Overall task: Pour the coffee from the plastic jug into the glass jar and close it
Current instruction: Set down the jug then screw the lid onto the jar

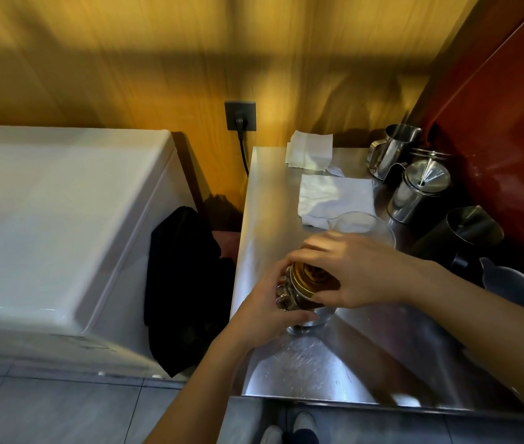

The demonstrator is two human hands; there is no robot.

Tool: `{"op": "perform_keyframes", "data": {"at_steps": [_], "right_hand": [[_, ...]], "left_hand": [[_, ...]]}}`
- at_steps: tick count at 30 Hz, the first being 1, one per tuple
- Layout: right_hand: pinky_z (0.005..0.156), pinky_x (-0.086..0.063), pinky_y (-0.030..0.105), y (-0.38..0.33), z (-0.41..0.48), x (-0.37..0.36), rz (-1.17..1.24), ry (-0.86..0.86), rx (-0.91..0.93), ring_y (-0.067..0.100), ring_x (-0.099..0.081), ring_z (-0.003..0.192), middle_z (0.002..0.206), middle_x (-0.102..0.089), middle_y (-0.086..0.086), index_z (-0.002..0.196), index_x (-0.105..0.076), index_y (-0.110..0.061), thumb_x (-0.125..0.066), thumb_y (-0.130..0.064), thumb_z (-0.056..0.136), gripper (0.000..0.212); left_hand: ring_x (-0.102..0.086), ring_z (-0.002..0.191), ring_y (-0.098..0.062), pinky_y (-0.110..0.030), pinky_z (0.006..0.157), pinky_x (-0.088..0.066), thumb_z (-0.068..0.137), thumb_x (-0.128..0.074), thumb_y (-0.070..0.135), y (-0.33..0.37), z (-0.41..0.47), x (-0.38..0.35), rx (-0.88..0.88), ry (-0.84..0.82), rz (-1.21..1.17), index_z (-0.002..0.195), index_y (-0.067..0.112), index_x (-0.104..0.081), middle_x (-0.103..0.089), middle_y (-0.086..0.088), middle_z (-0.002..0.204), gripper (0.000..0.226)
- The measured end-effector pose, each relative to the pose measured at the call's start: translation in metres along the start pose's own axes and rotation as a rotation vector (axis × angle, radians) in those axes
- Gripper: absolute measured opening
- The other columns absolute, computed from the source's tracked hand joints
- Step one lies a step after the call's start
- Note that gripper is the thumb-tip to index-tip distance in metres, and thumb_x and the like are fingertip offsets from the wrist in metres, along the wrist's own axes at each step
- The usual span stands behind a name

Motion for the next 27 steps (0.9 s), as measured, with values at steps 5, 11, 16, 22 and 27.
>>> {"op": "perform_keyframes", "data": {"at_steps": [5,11,16,22,27], "right_hand": [[0.081,-0.049,0.04,0.009,-0.004,0.008,-0.005,0.094,-0.184,0.022,-0.052,0.104,0.122,-0.055,0.002,0.133,-0.037,-0.023,-0.038,-0.077,0.068,0.084],[0.079,-0.049,0.038,0.002,-0.003,0.0,-0.005,-0.02,-0.042,0.021,-0.052,0.101,0.121,-0.051,0.0,0.132,-0.037,-0.028,-0.059,-0.052,0.075,0.065],[0.093,-0.04,0.043,0.008,-0.002,0.002,-0.06,0.02,-0.096,0.023,-0.041,0.119,0.137,-0.04,0.002,0.136,-0.029,-0.03,-0.049,-0.07,0.072,0.078],[0.08,-0.047,0.038,0.003,-0.002,0.006,-0.08,0.074,-0.08,0.022,-0.052,0.101,0.12,-0.054,0.002,0.131,-0.039,-0.025,-0.052,-0.064,0.076,0.069],[0.079,-0.048,0.037,0.0,-0.001,0.0,-0.072,0.03,-0.015,0.023,-0.052,0.099,0.12,-0.051,0.003,0.132,-0.037,-0.029,-0.054,-0.061,0.075,0.068]], "left_hand": [[-0.053,0.112,0.009,-0.015,0.089,-0.048,0.061,-0.086,0.039,0.001,-0.001,0.0,0.003,-0.011,-0.003,0.117,0.067,-0.036,-0.05,0.039,0.116,0.08],[-0.049,0.114,0.012,-0.014,0.09,-0.045,0.059,-0.086,0.045,0.002,0.0,0.0,0.009,-0.018,0.019,0.114,0.072,-0.033,-0.046,0.043,0.116,0.081],[-0.053,0.113,0.005,-0.021,0.094,-0.046,0.059,-0.086,0.044,0.002,-0.001,0.001,0.013,-0.006,0.012,0.116,0.068,-0.034,-0.051,0.028,0.121,0.081],[-0.055,0.114,-0.001,-0.026,0.096,-0.048,0.059,-0.087,0.041,0.002,-0.001,0.002,0.009,0.0,0.0,0.117,0.067,-0.035,-0.053,0.022,0.124,0.082],[-0.051,0.119,-0.001,-0.031,0.101,-0.047,0.06,-0.086,0.042,0.003,-0.002,0.002,0.005,-0.004,0.011,0.12,0.065,-0.033,-0.05,0.022,0.128,0.083]]}}
Point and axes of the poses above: each hand's wrist, its own z-axis towards the middle knuckle, its own x-axis out of the back of the hand, y = z × x, the point moved 8 cm from there along z, towards the middle knuckle
